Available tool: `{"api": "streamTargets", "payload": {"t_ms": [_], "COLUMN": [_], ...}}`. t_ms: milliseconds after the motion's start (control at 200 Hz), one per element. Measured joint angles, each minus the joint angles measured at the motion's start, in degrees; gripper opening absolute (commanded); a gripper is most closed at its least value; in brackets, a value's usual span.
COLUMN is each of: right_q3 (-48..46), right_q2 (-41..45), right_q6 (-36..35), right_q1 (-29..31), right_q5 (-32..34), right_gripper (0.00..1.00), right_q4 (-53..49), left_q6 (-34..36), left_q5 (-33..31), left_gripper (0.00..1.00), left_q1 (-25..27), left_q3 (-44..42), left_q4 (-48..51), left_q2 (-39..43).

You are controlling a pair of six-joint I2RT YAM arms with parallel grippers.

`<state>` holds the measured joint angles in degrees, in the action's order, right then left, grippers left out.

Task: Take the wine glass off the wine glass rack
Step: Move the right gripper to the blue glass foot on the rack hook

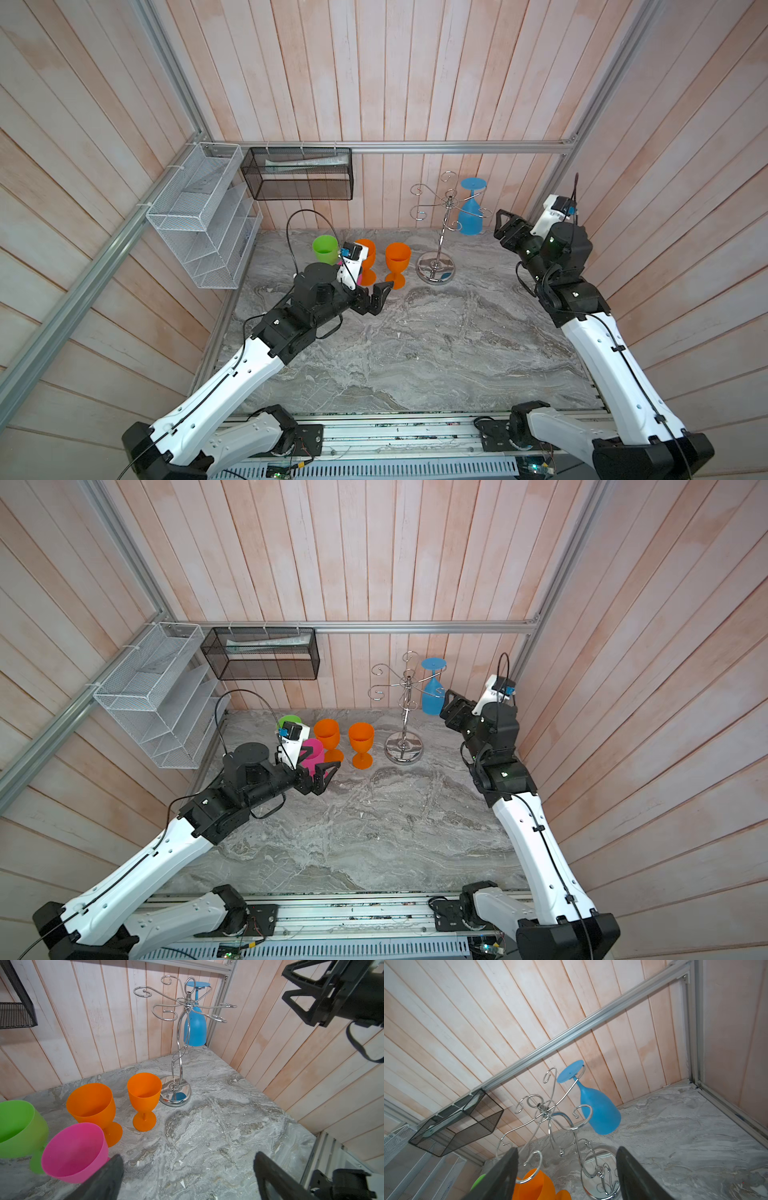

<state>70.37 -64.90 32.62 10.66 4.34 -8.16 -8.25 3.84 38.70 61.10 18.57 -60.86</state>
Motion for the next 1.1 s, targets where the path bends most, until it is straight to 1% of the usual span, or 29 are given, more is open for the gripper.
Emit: {"api": "streamTargets", "payload": {"t_ms": [210, 360, 595, 855, 955, 1100], "right_q3": [-0.9, -0.9, -1.3, -8.5, -8.9, -8.8], "right_q2": [-1.0, -2.9, -7.3, -7.2, -8.9, -11.5], "right_q6": [-0.3, -1.6, -6.1, -10.4, -12.4, -15.7], "right_q1": [-0.8, -4.6, -11.5, -18.5, -19.7, -19.7], "right_q5": [0.1, -1.8, -9.1, -18.5, -22.0, -26.3], "right_gripper": [0.74, 0.75, 0.78, 0.78, 0.78, 0.78], "right_q4": [-1.7, -1.7, 0.0, 11.1, 14.3, 18.6], "left_q6": [3.1, 4.2, 4.9, 5.7, 5.7, 5.8], "left_q5": [-2.7, -3.5, -4.2, -4.3, -4.3, -4.2], "left_gripper": [0.99, 0.99, 0.99, 0.99, 0.99, 0.99], "left_q1": [0.0, 0.0, 0.0, 0.0, 0.0, 0.0], "left_q3": [-5.0, -6.3, -7.4, -7.6, -7.7, -7.8], "left_q4": [-1.3, -2.6, -3.9, -4.5, -4.5, -4.5], "left_q2": [1.4, 2.2, 2.9, 3.2, 3.2, 3.2]}}
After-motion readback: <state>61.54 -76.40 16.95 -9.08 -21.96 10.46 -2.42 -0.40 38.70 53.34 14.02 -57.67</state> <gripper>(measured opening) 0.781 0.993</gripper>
